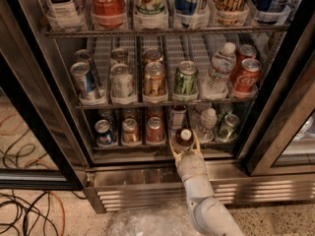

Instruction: Pick blue plastic bottle from bottom shelf of fridge

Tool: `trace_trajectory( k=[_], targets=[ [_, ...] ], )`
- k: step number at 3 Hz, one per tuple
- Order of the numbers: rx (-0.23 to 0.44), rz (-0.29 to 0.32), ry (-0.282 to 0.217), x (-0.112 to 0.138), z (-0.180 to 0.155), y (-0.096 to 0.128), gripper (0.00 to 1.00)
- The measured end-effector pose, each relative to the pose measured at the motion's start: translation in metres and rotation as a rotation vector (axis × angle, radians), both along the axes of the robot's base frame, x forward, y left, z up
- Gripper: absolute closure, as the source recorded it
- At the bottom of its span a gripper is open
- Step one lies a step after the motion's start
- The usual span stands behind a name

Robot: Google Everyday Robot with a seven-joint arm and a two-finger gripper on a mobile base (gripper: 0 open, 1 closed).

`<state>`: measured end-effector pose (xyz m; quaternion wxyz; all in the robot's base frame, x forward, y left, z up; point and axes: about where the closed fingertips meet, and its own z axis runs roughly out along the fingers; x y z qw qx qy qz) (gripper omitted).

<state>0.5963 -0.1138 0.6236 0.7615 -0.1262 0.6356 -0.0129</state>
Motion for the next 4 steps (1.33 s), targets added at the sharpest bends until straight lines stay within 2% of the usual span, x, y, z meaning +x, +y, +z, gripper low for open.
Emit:
trace_trajectory(
  k=[1,3,4],
  targets=[
    [0.004,0.037,0.035,-0.007,-0.007,0.000,1.00],
    [0.004,0.037,0.035,-0.007,-0.003,0.000,1.00],
    [-0.082,0.093,-0.039,-0.029,0.029,0.006,1.00]
  ],
)
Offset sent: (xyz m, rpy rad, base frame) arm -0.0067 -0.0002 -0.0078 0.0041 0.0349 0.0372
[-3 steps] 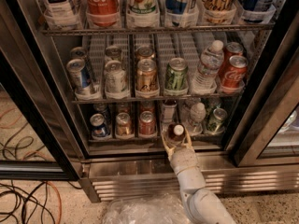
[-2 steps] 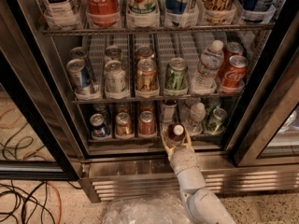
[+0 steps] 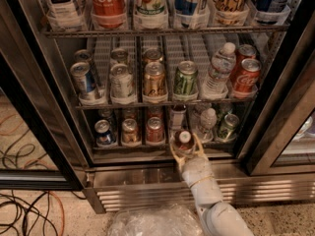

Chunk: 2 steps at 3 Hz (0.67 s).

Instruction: Pick blue plastic bottle from bottom shelf of fridge

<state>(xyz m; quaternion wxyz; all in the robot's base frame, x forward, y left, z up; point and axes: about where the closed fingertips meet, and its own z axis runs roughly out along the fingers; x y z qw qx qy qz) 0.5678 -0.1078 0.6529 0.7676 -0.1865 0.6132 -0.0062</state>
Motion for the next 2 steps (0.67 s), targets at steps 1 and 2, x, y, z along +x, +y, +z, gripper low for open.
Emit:
trace_trajectory(
  k=[1,2],
  targets=[
    [-0.038,0.045,-0.027,-0.0141,0.0123,0.0072,1.00],
    [-0.042,0.050,-0.028,-0.0157,0.0068,0.0082,1.00]
  ],
)
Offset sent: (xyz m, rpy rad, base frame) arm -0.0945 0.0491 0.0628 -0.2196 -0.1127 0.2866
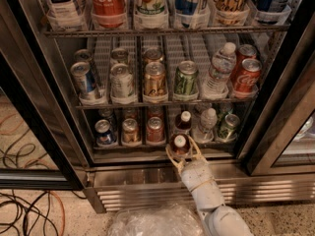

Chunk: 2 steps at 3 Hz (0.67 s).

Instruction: Pick blue plastic bottle from bottom shelf of fridge

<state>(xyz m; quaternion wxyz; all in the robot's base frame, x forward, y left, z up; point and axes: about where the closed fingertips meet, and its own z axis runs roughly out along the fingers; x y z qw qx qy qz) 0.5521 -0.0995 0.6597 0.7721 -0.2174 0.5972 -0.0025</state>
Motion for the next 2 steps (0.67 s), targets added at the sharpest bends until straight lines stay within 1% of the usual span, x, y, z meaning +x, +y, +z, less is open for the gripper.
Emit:
trace_trajectory(
  k=[1,2],
  targets=[
    [0.000,0.000,0.000,0.0000,0.0000,0.0001,1.00],
    [0.005,0.013,-0.003,0.0004,0.0021,0.0053,1.00]
  ],
)
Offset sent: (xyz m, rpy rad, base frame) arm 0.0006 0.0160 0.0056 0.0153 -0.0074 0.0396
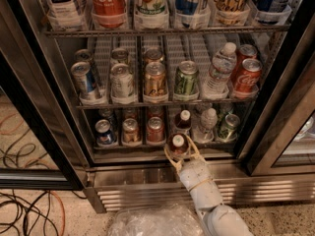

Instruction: Pick blue plastic bottle from bottom shelf of fridge

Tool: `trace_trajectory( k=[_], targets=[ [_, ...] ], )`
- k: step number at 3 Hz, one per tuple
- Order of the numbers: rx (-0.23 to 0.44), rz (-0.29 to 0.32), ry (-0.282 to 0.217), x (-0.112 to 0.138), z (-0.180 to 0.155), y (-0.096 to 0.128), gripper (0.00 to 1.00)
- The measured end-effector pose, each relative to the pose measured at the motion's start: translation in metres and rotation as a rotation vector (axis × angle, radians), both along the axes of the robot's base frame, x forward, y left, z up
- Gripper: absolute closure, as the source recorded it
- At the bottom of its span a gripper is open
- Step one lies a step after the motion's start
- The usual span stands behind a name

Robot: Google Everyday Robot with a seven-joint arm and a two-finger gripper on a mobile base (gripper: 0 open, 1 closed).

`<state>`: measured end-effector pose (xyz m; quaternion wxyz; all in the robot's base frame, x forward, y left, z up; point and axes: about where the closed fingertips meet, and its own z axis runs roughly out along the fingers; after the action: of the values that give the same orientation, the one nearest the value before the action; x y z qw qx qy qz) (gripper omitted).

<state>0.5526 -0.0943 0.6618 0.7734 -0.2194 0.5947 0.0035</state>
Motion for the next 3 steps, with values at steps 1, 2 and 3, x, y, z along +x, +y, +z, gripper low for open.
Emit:
trace_trajectory(
  k=[1,2,3],
  targets=[
    [-0.046,0.040,0.008,-0.013,0.012,0.002,1.00],
    [-0.136,0.129,0.029,-0.042,0.039,0.008,1.00],
    [-0.218,0.203,0.044,-0.069,0.064,0.015,1.00]
  ],
)
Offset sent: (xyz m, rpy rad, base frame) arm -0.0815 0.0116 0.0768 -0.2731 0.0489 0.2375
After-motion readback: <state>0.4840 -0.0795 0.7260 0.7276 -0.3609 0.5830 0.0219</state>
